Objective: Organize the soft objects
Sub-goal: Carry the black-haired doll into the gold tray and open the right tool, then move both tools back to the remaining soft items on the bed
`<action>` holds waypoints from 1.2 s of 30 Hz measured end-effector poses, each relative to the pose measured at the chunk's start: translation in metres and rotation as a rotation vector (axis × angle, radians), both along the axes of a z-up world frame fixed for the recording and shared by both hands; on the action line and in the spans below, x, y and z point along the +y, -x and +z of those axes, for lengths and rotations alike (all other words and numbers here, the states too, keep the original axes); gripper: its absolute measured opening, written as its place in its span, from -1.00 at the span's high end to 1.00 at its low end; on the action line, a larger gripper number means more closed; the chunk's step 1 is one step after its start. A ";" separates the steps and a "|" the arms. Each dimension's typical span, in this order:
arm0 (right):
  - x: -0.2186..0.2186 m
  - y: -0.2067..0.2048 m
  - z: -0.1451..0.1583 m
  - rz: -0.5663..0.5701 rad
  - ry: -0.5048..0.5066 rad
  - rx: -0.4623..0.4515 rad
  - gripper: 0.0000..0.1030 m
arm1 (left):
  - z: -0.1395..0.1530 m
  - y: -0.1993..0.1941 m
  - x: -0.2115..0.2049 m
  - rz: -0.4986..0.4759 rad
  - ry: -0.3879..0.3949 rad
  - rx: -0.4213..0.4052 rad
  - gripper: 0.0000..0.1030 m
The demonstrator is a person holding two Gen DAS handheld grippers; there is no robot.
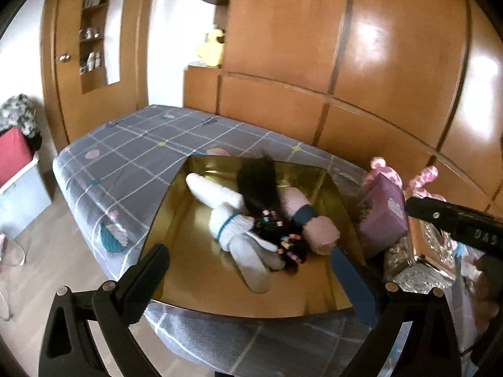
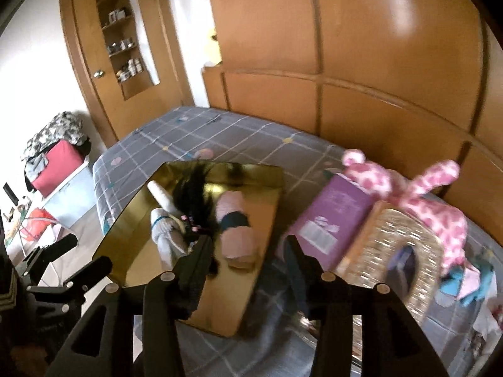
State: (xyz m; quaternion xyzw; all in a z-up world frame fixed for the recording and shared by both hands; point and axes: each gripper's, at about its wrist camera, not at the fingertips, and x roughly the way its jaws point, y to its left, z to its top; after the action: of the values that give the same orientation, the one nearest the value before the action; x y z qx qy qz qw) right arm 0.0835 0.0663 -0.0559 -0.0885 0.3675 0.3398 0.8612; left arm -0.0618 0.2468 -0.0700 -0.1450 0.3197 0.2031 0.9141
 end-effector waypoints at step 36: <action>-0.435 -0.046 -0.061 -0.979 -0.094 0.119 0.07 | 0.065 -0.094 -0.224 -0.657 -0.202 -0.019 -0.92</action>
State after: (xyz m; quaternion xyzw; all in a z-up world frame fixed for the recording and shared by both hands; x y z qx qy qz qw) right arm 0.1293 -0.3688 -0.1165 0.1529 0.3986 -0.0841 0.9004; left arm 0.0324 0.0233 -0.0054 0.0552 0.3190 -0.0728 0.9433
